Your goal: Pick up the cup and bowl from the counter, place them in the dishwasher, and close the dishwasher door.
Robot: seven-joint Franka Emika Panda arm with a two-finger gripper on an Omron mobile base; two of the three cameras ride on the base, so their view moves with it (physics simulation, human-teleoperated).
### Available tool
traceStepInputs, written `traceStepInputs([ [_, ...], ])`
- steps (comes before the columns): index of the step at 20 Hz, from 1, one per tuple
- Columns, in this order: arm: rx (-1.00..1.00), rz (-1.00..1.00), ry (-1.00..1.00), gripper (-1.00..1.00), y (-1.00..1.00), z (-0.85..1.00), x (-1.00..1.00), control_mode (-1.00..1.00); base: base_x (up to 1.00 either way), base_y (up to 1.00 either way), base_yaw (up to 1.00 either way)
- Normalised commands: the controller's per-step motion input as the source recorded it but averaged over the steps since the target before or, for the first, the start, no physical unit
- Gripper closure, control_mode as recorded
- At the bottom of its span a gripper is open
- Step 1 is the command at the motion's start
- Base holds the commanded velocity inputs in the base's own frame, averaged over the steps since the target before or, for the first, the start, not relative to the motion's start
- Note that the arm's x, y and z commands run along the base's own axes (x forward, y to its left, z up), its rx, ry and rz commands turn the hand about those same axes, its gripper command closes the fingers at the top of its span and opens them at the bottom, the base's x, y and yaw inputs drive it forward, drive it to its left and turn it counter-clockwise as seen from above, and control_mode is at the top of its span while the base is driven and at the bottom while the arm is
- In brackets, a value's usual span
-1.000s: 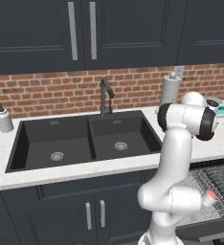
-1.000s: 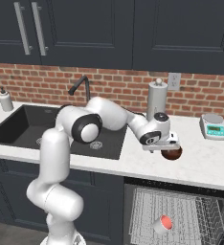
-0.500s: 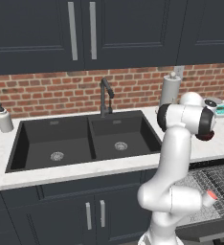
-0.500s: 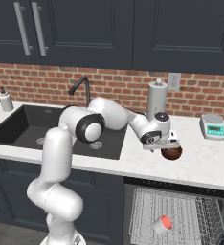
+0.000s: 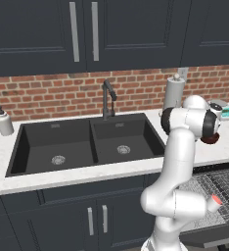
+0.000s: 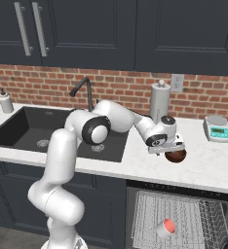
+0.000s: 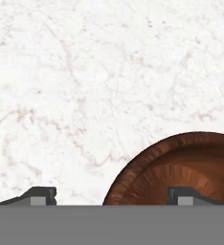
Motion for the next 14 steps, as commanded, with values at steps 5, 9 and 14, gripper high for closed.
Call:
traceStepInputs([
  [5, 0.0, 0.04, 0.0, 1.0, -0.12, -0.14, 0.0, -1.0, 0.0, 0.0, 0.0],
  [9, 0.0, 0.03, 0.0, 1.0, -0.02, -0.08, 0.0, -1.0, 0.0, 0.0, 0.0],
  [14, 0.0, 0.01, -0.03, 1.0, 0.0, -0.02, -0.21, -1.0, 0.0, 0.0, 0.0],
])
